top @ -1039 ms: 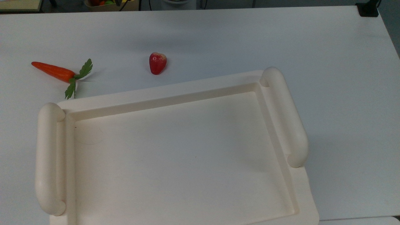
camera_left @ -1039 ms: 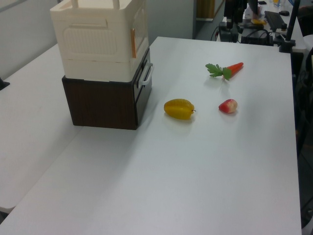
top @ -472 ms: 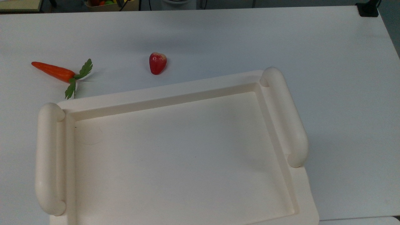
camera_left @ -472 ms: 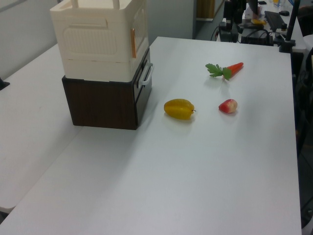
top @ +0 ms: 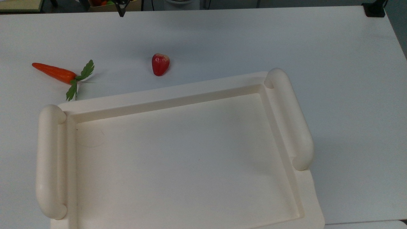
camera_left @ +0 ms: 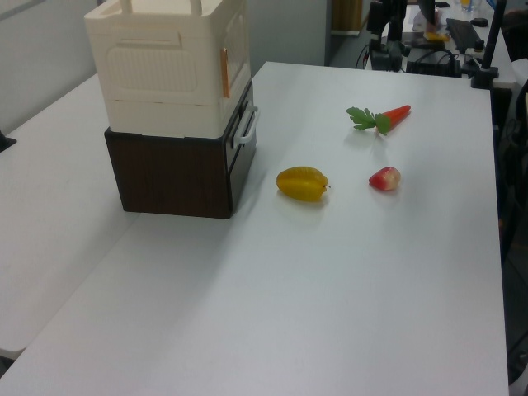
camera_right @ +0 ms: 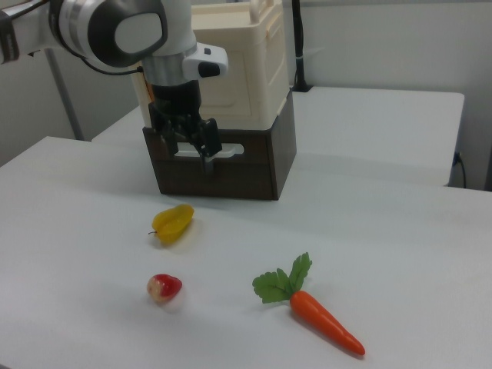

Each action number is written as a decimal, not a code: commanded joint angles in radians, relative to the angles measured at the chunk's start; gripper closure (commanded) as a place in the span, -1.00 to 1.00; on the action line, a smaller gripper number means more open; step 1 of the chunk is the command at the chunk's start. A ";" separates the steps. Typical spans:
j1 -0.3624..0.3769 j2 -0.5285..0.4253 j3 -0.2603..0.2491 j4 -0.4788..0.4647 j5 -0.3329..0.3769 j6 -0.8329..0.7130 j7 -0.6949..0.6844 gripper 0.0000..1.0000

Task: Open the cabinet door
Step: 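Raise the gripper up to the edge of the cream cabinet door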

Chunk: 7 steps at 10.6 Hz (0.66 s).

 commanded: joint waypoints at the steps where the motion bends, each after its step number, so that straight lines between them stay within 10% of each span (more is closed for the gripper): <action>1: 0.015 0.046 0.002 -0.004 0.092 0.123 -0.029 -1.00; 7: 0.197 0.189 0.021 -0.003 0.113 0.658 -0.040 -1.00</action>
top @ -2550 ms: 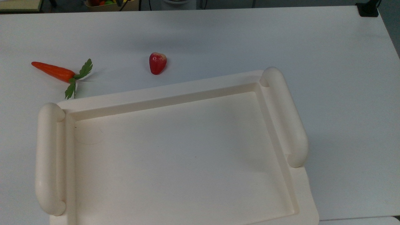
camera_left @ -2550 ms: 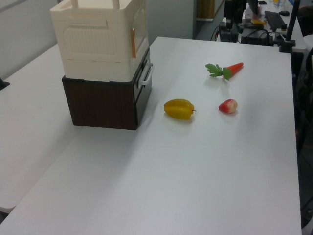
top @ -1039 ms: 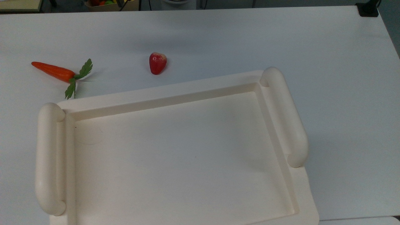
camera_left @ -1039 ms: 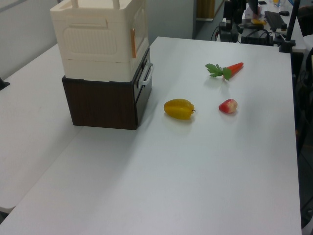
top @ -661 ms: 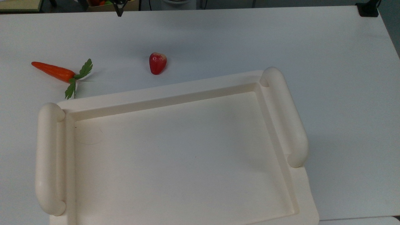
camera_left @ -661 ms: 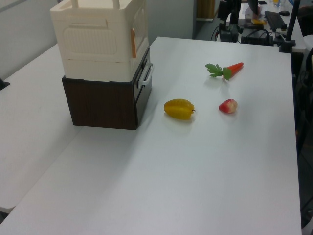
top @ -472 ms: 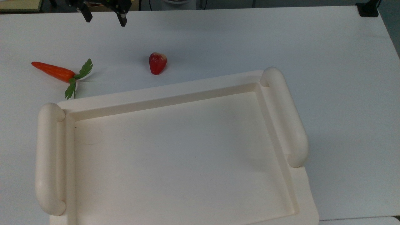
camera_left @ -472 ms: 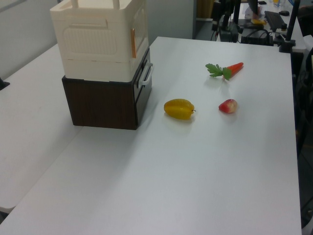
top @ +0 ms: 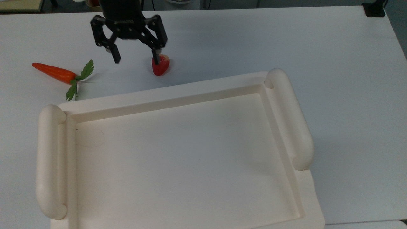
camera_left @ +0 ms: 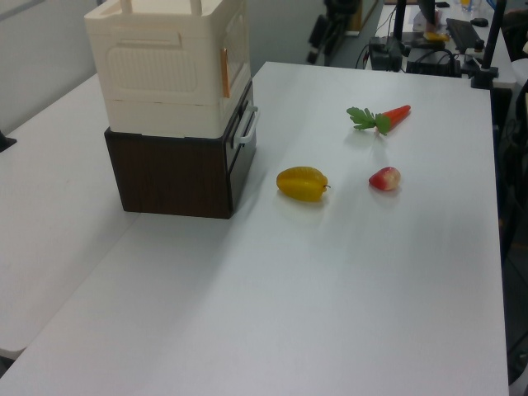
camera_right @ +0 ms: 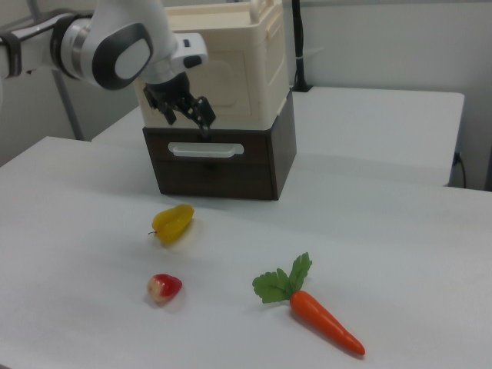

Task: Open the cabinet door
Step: 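Raise the gripper up to the edge of the cream cabinet door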

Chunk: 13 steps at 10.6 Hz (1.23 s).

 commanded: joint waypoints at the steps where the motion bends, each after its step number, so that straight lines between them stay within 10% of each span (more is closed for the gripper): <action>1: 0.089 0.090 -0.009 0.016 0.009 0.286 -0.015 -1.00; 10: 0.215 0.134 0.006 0.066 0.004 0.392 0.045 -0.99; 13: 0.221 0.208 0.005 0.140 -0.012 0.431 0.088 -0.62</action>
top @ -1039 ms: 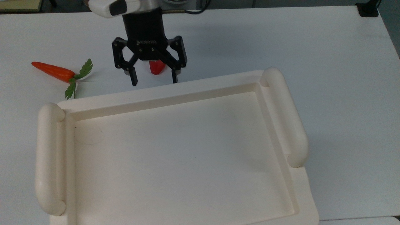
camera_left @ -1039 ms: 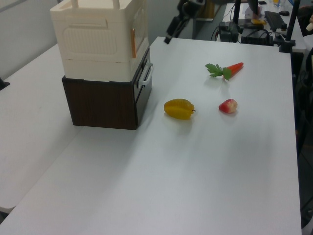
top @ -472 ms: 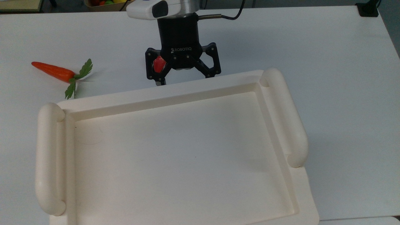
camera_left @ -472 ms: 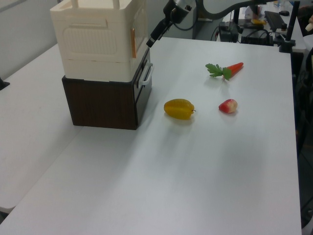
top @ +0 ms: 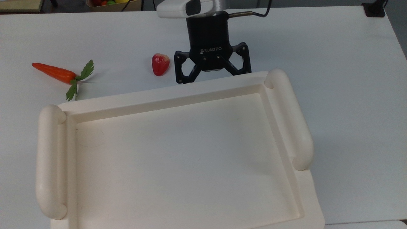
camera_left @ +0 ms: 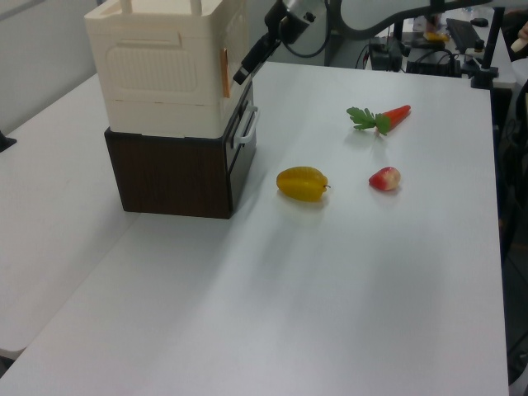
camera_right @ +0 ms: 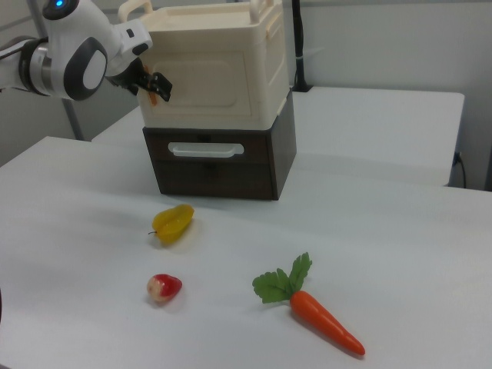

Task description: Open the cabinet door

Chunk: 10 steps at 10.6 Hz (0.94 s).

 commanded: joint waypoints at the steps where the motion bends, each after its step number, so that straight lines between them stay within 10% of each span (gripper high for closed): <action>1: 0.005 0.076 -0.005 0.074 -0.013 0.034 0.045 -0.55; 3: 0.007 0.077 -0.005 0.075 -0.013 0.046 0.052 -0.40; 7: 0.005 0.082 -0.004 0.074 -0.015 0.095 0.052 0.85; 10: 0.007 0.073 -0.004 0.066 -0.016 0.091 0.052 1.00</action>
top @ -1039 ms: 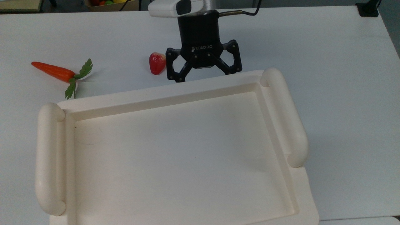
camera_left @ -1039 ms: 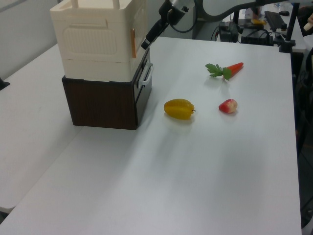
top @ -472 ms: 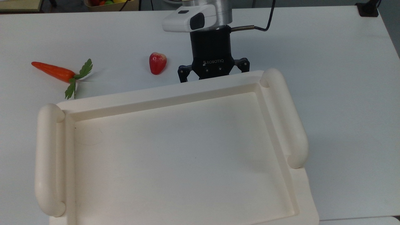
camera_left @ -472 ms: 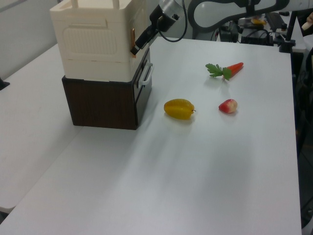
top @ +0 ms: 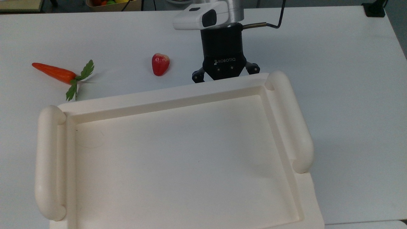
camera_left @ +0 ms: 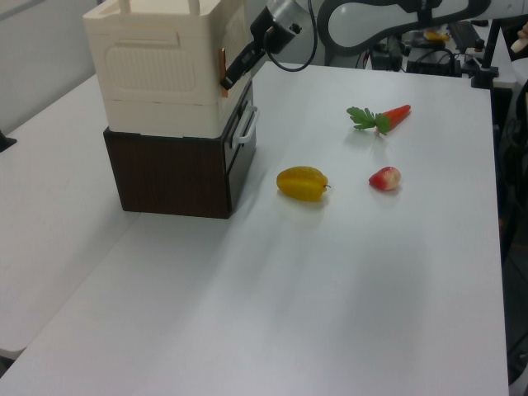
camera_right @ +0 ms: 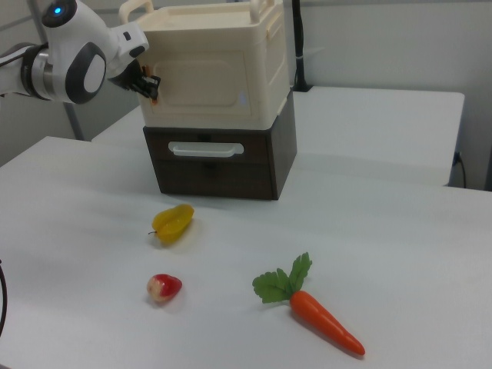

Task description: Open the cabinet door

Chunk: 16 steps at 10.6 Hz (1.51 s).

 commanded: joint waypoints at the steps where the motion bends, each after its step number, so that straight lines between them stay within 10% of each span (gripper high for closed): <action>1: -0.002 -0.011 -0.015 -0.006 -0.011 0.031 0.021 1.00; 8: -0.033 -0.155 -0.027 -0.054 0.000 -0.310 -0.004 0.99; 12: -0.140 -0.253 -0.031 -0.055 -0.017 -0.715 0.004 -0.11; 14: -0.171 -0.296 -0.031 -0.054 -0.127 -0.901 0.004 -1.00; 16: -0.200 -0.318 -0.031 -0.054 -0.198 -1.038 0.004 -1.00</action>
